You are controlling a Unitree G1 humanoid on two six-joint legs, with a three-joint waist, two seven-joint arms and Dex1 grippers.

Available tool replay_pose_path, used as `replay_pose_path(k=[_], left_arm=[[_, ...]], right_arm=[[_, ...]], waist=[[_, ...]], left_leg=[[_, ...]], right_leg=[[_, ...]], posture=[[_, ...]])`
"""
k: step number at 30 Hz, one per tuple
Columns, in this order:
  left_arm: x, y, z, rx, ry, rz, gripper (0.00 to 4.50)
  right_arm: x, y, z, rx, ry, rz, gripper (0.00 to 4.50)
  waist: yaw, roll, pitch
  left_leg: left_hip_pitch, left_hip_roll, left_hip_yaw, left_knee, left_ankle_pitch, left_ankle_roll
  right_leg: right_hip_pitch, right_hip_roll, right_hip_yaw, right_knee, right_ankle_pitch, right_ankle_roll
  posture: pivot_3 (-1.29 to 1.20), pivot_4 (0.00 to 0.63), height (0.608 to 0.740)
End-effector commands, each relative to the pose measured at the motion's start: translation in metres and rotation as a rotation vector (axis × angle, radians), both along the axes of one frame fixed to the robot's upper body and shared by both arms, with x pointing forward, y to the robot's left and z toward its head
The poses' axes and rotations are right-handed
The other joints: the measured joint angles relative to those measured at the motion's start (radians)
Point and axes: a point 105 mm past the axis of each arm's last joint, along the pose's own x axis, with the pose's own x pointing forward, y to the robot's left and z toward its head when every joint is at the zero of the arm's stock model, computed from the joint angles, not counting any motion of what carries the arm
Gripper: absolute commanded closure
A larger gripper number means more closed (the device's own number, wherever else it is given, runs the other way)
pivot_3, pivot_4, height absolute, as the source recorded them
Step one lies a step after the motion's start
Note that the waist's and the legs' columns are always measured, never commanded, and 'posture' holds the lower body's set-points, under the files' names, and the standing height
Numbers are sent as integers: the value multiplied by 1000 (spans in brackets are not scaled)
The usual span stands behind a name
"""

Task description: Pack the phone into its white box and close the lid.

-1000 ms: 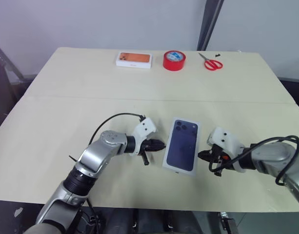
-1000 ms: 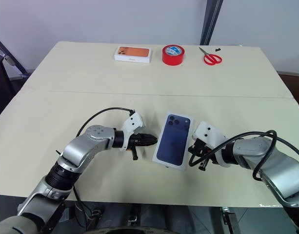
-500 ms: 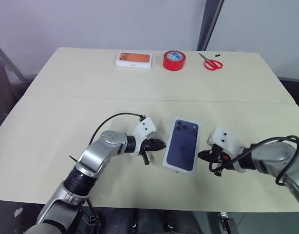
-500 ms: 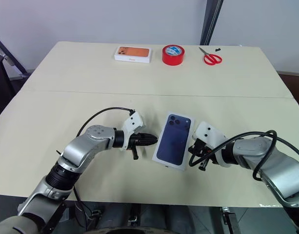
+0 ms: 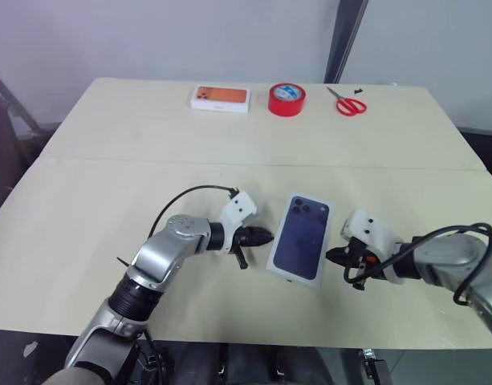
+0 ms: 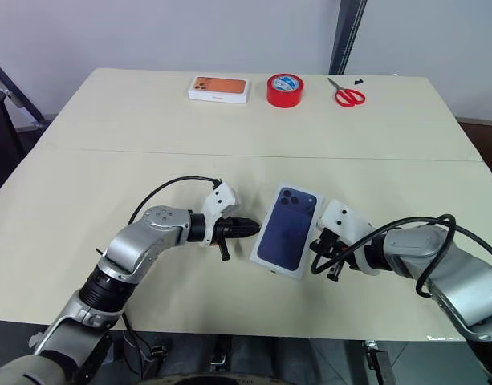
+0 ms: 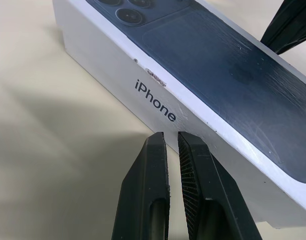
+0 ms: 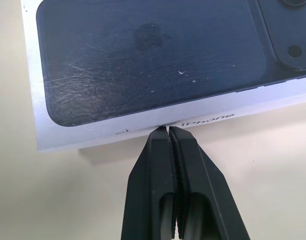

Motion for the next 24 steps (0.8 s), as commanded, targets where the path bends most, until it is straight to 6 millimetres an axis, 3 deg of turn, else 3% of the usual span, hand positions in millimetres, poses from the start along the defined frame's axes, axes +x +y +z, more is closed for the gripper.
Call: replay_pose_path(k=[1, 7, 13, 19, 24], left_arm=[[2, 1, 20, -69, -30, -9, 4034], [11, -3, 46, -162, -55, -4, 4034], [25, -22, 51, -142, -95, -16, 4034], [33, -40, 23, -37, -78, -46, 4034], [31, -37, -8, 85, -60, -67, 4034]], right_arm=[[2, -7, 18, -6, -73, 7, 4422], [-3, -7, 29, 32, -85, 38, 4422], [-13, 14, 26, 94, -60, 111, 4422], [-21, 30, -2, 82, 16, 118, 4422], [-19, 28, -19, 36, 53, 82, 4422]], waist=[[0, 0, 0], [1, 0, 0], [0, 0, 0], [0, 0, 0], [0, -1, -1]], left_leg=[[0, 0, 0, 0, 0, 0], [0, 0, 0, 0, 0, 0], [0, 0, 0, 0, 0, 0], [0, 0, 0, 0, 0, 0], [1, 0, 0, 0, 0, 0]], right_leg=[[0, 0, 0, 0, 0, 0], [0, 0, 0, 0, 0, 0], [1, 1, 0, 0, 0, 0], [1, 1, 0, 0, 0, 0], [1, 1, 0, 0, 0, 0]], posture=[[0, 150, 725], [0, 150, 725], [0, 150, 725], [0, 150, 725], [0, 150, 725]])
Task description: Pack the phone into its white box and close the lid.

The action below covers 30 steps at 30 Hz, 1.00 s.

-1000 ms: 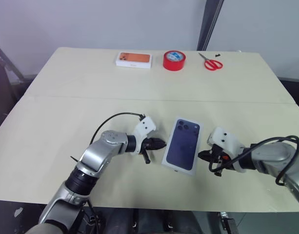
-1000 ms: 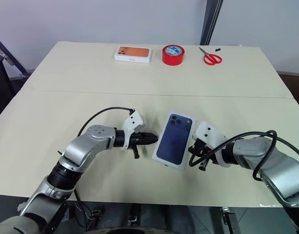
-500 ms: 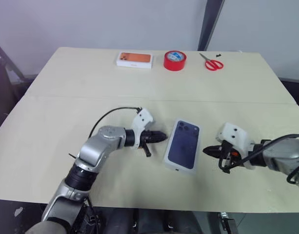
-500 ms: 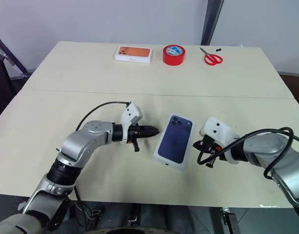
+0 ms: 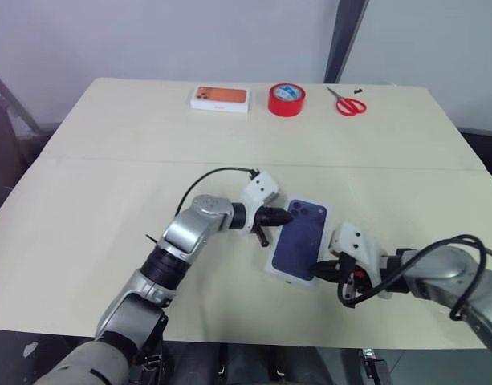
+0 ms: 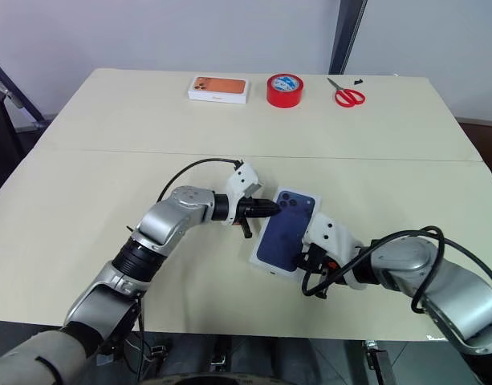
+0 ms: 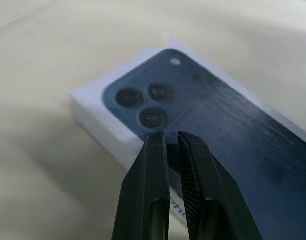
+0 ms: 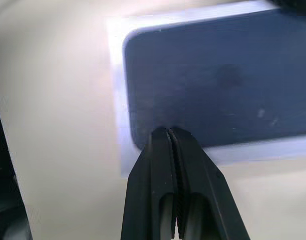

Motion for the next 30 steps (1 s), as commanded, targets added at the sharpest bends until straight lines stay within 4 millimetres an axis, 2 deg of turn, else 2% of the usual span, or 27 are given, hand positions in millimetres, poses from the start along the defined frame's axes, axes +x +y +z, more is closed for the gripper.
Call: replay_pose_path(k=[1, 4, 6, 9, 11, 13, 14, 15, 16, 17, 19, 21, 25, 30], left_arm=[[-4, 0, -20, 82, 8, -23, 4034], [-4, 1, -18, 59, 9, -12, 4034], [1, 5, -4, -15, -13, 24, 4034], [12, 24, 26, -137, -77, 124, 4034], [17, 41, 41, -185, -126, 197, 4034], [15, 84, 56, -214, -188, 303, 4034], [12, 97, 60, -214, -208, 331, 4034], [7, 114, 61, -199, -230, 366, 4034], [3, 121, 62, -187, -242, 383, 4034], [-3, 139, 61, -167, -254, 420, 4034], [-14, 164, 56, -126, -266, 476, 4034], [-22, 181, 52, -105, -265, 525, 4034], [-36, 217, 44, -89, -249, 653, 4034], [-38, 234, 37, -87, -247, 741, 4034]], right_arm=[[-1, -1, -8, -37, 9, -10, 4422], [3, -3, -4, -40, -18, -14, 4422], [13, -4, 10, 7, -90, -31, 4422], [36, -15, 36, 82, -211, -103, 4422], [49, -27, 50, 120, -281, -149, 4422], [65, -44, 61, 147, -350, -212, 4422], [69, -50, 64, 153, -369, -226, 4422], [75, -58, 67, 160, -383, -244, 4422], [79, -66, 69, 164, -390, -255, 4422], [86, -75, 73, 186, -399, -279, 4422], [97, -90, 77, 232, -397, -317, 4422], [103, -99, 77, 259, -389, -332, 4422], [107, -103, 73, 290, -352, -309, 4422], [109, -99, 69, 298, -326, -272, 4422]], waist=[[0, -1, -2], [0, -2, -4], [-2, -2, -4], [-4, -1, -4], [-3, -2, -4], [-7, -1, -4], [-11, -1, -4], [-13, -1, -4], [-12, -1, -4], [-11, -1, -4], [-11, 0, -4], [-8, 0, -3], [-2, 0, -3], [-3, 0, -3]], left_leg=[[0, 0, 0, 0, 0, 0], [2, 0, 0, 0, 0, 1], [2, 0, 0, 0, 0, 1], [1, 0, 0, 0, 0, 1], [1, 0, 0, 0, 0, 1], [1, 1, 0, 0, 0, 0], [0, 1, 0, -1, 0, 0], [1, 1, 0, -1, 0, -1], [1, 1, 0, -2, 2, -4], [1, 1, 0, -2, 2, -4], [1, 1, 0, -2, 2, -3], [1, 0, 1, -2, 1, -3], [1, 0, 0, -2, 0, -1], [1, 0, 1, -2, 0, -1]], right_leg=[[0, 0, 0, 0, 0, 0], [2, 0, 0, 0, 0, 0], [2, 0, 0, 0, 0, 0], [1, 0, 0, 0, 0, 0], [0, 0, 0, 0, 0, 0], [-1, 0, 0, 0, 0, 0], [-1, 0, 0, 0, 0, 0], [-1, 0, 0, 0, 0, 0], [-1, 0, 0, 0, 0, 0], [-1, 0, 0, 0, 0, 0], [0, -1, 0, 0, 0, 0], [0, -1, 0, 0, 0, 0], [0, -2, 0, -1, 0, 0], [0, -3, 0, -1, 0, 0]], posture=[[0, 150, 725], [0, 150, 725], [0, 150, 725], [0, 150, 725], [0, 150, 725], [0, 150, 725], [0, 150, 725], [0, 150, 725], [0, 150, 725], [0, 150, 725], [0, 150, 725], [0, 150, 725], [0, 150, 725], [0, 150, 725]])
